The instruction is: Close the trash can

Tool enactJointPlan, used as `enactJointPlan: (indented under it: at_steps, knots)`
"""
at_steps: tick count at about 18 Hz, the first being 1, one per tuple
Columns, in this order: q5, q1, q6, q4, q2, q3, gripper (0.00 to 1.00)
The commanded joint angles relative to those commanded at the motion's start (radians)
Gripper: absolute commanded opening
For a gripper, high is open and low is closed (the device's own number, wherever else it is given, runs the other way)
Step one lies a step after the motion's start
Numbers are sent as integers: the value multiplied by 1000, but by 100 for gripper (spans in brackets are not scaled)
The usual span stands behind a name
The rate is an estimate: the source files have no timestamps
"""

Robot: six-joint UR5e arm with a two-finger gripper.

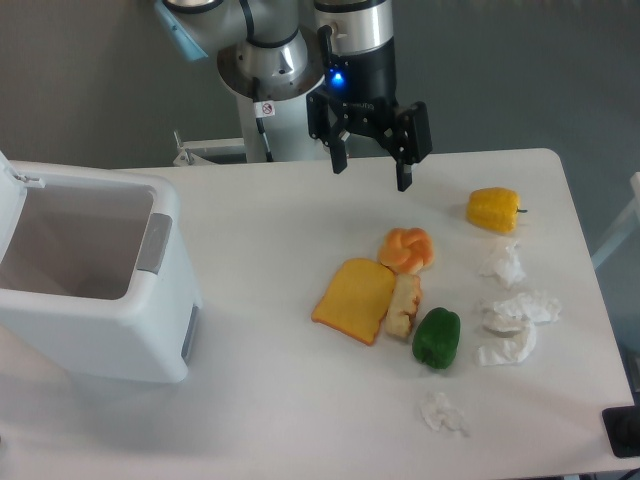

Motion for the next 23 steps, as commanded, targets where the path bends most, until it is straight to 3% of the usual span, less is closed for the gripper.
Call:
enactJointPlan:
  at_steps: [7, 15, 19, 23]
  knots:
    - [-224, 37, -161, 2, -6, 34, 100]
    - [-336, 18, -480, 9, -12, 123, 100]
    - [-400, -21, -586, 11, -6, 155, 100]
    - [-425, -83, -592, 17, -14, 189, 100]
